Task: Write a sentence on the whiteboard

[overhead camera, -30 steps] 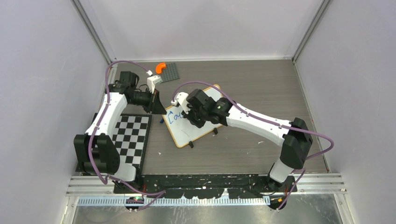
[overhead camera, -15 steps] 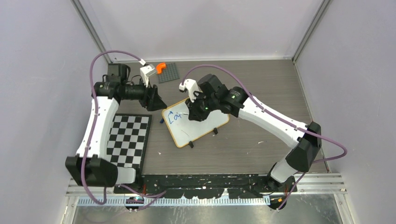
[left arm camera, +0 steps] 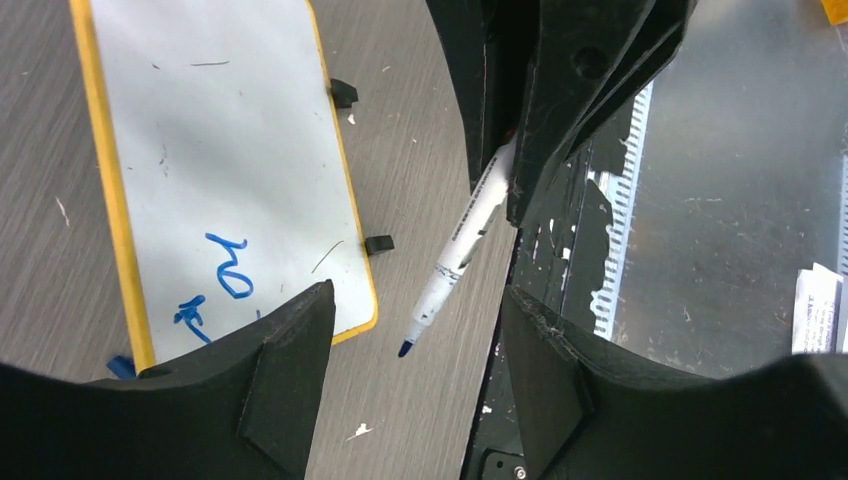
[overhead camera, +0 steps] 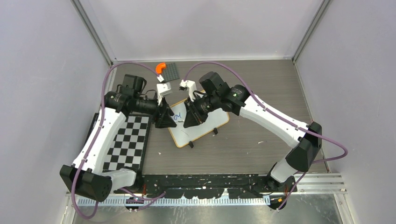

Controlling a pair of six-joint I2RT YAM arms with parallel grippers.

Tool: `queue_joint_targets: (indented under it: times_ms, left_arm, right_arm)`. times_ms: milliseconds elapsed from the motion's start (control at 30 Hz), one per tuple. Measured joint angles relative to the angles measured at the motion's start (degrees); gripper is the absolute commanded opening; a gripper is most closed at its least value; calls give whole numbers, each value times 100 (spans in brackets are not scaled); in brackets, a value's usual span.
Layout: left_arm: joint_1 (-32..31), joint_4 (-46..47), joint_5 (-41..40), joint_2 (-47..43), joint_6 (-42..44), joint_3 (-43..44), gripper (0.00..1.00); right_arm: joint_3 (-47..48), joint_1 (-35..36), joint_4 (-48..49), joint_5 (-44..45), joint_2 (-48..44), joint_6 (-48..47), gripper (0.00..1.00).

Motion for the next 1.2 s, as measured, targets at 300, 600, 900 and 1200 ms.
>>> queue_joint_targets:
  times_ms: [300,600,900,1200]
  left_arm:
    - [-264,-157,118,-2,319,-111,0]
    - [-278,11,273,-37,-50,-203,0]
    - [-269,26,219,-28,-133,-223,18]
    - [640,299,490,109,-570,-221,65]
  right_arm:
    - [85,-42,15,-385,15,345,25]
    - [85,-225,256,-544,76,651,36]
    - [92,-264,330,-850,103,785,0]
    - [22,-514,627,-940,96,807,0]
